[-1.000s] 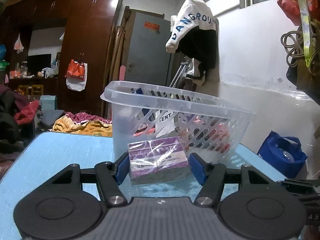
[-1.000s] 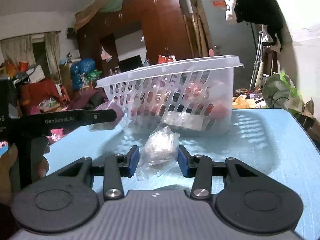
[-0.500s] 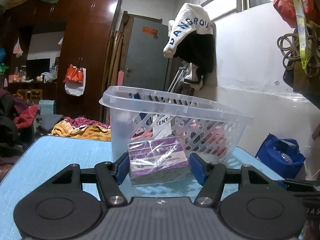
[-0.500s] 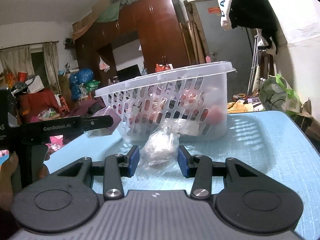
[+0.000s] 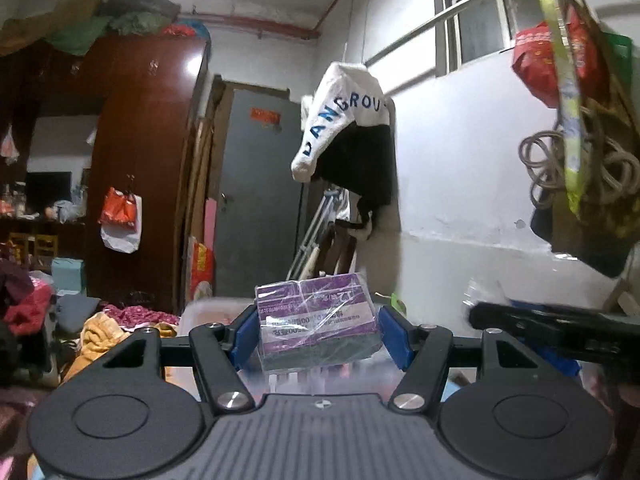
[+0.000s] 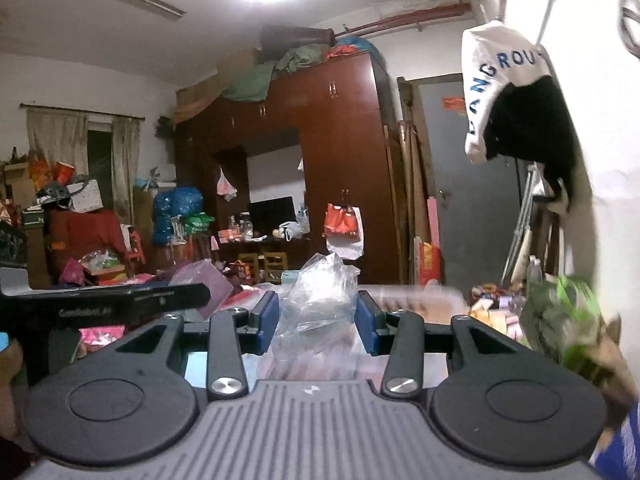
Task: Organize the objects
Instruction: 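Carry both items into the white basket and open both tools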
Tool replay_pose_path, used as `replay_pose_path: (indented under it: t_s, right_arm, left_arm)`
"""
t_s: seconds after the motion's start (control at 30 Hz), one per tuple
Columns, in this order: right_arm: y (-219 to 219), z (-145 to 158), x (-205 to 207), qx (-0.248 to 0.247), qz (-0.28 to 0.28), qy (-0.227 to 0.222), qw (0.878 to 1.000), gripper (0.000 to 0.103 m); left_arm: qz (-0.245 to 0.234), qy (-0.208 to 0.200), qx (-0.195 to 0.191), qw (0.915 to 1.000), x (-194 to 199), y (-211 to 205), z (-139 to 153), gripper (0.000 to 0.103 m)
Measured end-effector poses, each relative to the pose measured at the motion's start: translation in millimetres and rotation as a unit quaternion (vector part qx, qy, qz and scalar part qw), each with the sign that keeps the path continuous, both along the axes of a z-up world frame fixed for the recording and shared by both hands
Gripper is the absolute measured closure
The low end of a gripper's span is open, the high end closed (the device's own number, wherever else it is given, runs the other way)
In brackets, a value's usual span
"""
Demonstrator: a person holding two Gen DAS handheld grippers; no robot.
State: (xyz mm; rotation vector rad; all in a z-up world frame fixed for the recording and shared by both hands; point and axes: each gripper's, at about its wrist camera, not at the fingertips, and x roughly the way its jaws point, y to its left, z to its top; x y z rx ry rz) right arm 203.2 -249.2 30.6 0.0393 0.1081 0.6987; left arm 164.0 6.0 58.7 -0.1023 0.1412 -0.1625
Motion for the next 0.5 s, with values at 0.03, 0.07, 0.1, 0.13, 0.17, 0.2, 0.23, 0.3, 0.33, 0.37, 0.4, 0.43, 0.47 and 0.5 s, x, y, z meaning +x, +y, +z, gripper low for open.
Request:
replay_pose_path:
  t_s: [0.03, 0.07, 0.1, 0.13, 0.17, 0.2, 0.23, 0.3, 0.33, 0.37, 0.4, 0.43, 0.47, 0.5]
  right_arm:
    - [7, 11, 16, -0.007, -0.009, 0.001, 1.0, 0.058]
    - [14, 19, 31, -0.015, -0.012, 0.004, 1.0, 0.058]
    - [21, 24, 44, -0.026, -0.012, 0.008, 1.0, 0.058]
    - [28, 25, 55, -0.04, -0.014, 0.013, 0.999, 0.057]
    - [33, 23, 66, -0.051, -0.019, 0.017, 0.998, 0.056]
    - [37, 20, 78, -0.053, -0.02, 0.022, 0.998, 0.051]
    - [42, 15, 87, -0.059, -0.017, 0.031, 0.998, 0.033]
    - [45, 4, 100, -0.075, -0.023, 0.047, 0.996, 0.021]
    - [46, 1, 100, -0.082, -0.027, 0.048, 0.995, 0.022]
    - [45, 0, 98, -0.088, -0.028, 0.049, 0.995, 0.021]
    - [42, 0, 95, -0.087, -0.026, 0.051, 0.995, 0.019]
    - [37, 1, 90, -0.08, -0.021, 0.051, 0.995, 0.012]
    - [30, 3, 84, -0.071, -0.016, 0.053, 0.996, 0.007]
    - [25, 5, 79, -0.066, -0.015, 0.053, 0.996, 0.0]
  left_arm:
    - [-0.001, 0.012, 0.001, 0.9999, 16, 0, 11, 0.036]
    - [0.005, 0.016, 0.001, 0.9999, 28, 0, 17, 0.036]
    - [0.013, 0.024, 0.01, 0.9996, 43, -3, 23, 0.035]
    - [0.016, 0.035, 0.015, 0.9991, 55, -4, 24, 0.035]
    - [0.016, 0.047, 0.017, 0.9986, 70, -4, 23, 0.033]
    - [0.016, 0.063, 0.021, 0.9976, 83, -4, 19, 0.023]
    - [0.021, 0.086, 0.022, 0.9958, 95, -1, 11, 0.018]
    - [0.038, 0.128, 0.023, 0.9908, 113, 5, -6, 0.018]
    - [0.04, 0.133, 0.024, 0.9899, 114, 8, -12, 0.018]
    - [0.039, 0.132, 0.024, 0.9901, 110, 13, -15, 0.018]
    - [0.036, 0.121, 0.018, 0.9918, 102, 17, -15, 0.018]
    - [0.032, 0.109, 0.011, 0.9934, 93, 21, -15, 0.018]
    - [0.029, 0.098, 0.007, 0.9947, 84, 24, -13, 0.017]
    - [0.027, 0.087, 0.003, 0.9958, 72, 27, -11, 0.015]
